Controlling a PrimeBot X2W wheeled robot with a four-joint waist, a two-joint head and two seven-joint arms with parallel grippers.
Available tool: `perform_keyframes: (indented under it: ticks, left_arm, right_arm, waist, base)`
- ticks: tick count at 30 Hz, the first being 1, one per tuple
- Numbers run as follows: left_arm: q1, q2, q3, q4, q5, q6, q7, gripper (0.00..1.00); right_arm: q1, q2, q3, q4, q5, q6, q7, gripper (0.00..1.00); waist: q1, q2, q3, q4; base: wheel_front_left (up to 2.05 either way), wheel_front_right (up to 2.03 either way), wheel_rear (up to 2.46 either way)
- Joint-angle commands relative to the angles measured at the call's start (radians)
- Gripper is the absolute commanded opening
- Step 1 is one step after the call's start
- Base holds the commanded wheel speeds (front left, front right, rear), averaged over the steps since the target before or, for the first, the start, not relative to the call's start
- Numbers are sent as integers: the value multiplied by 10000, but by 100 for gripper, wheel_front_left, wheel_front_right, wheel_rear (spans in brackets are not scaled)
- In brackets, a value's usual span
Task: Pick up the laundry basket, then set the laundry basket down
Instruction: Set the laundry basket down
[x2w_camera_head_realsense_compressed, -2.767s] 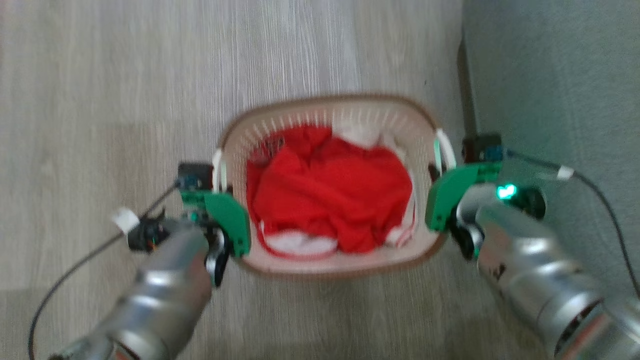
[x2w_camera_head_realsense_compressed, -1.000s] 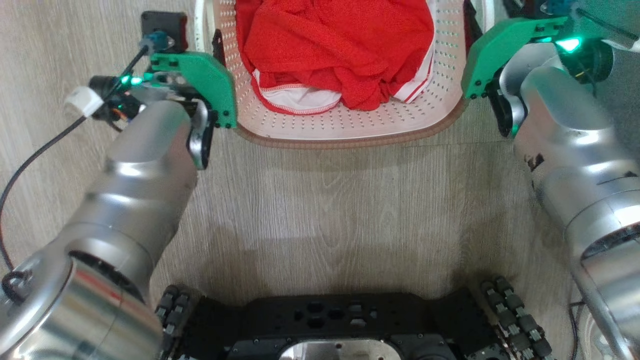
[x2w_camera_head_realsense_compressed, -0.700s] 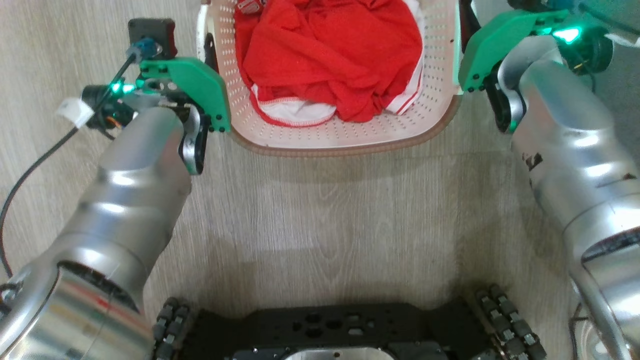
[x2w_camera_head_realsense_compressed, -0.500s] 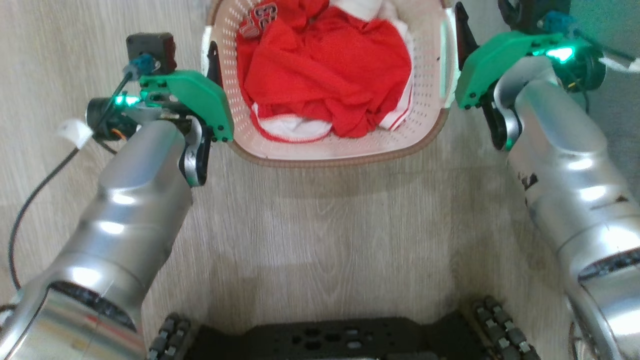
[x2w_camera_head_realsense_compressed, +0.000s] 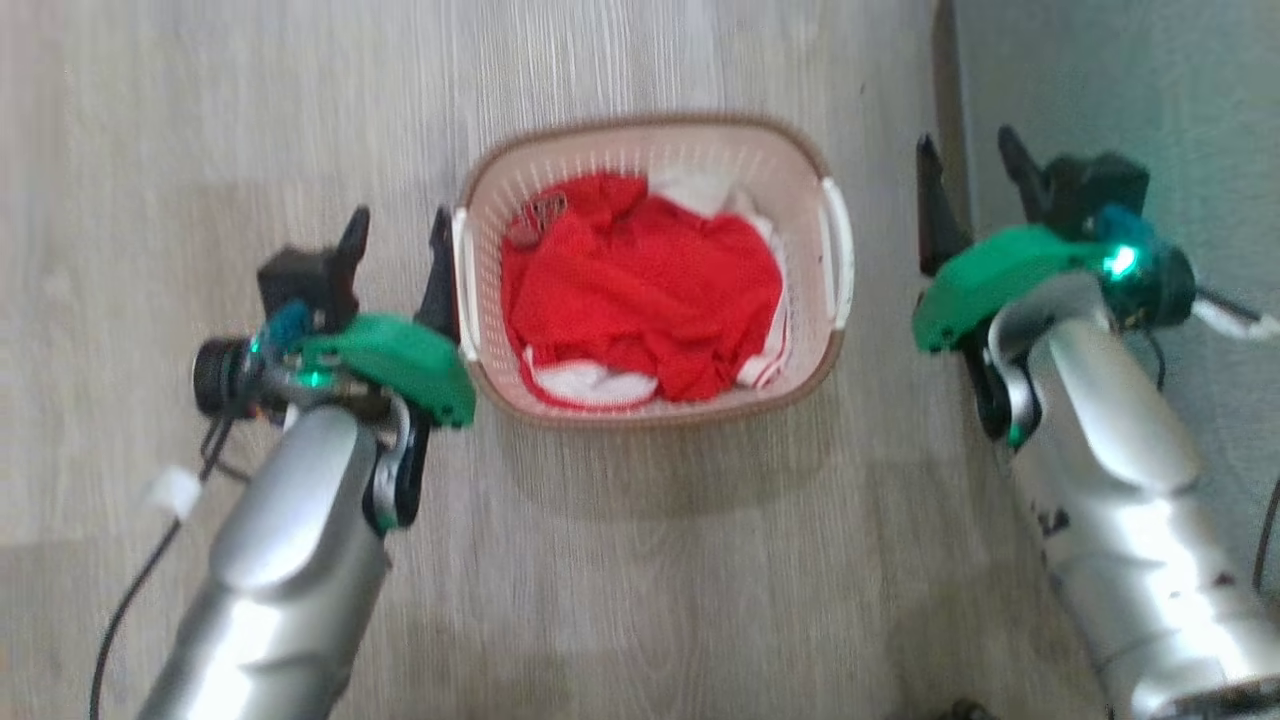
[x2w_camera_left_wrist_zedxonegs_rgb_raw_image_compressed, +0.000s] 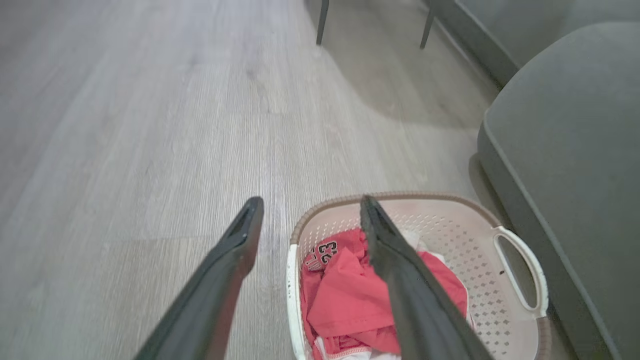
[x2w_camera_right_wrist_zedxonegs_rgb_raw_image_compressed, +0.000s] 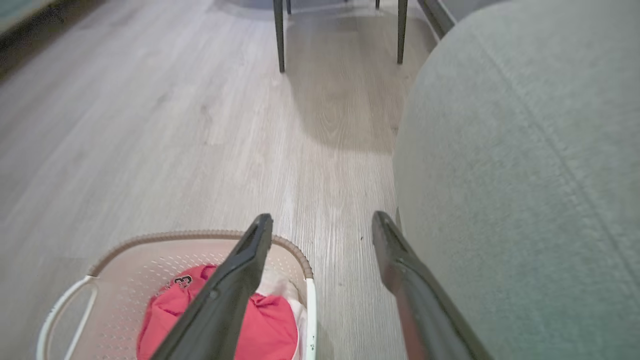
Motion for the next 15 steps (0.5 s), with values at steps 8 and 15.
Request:
perform_keyframes:
  ticks: [8,15]
  left_arm:
    - [2271,-195,1595,-1913,1238,-149,-51,100]
    - [3909,-441,2396,-3094,1749,-224,-51,100]
  right_arm:
    - [2194,182,-152,-2091,-65,-17,-133,100]
    - [3883,183,-457,-3617,-239,-17,-134,100]
  waist:
    - [1,-1,-2503,8]
    - [1,-1,-3558,100]
  base:
    - [0,0,0]
    - [0,0,0]
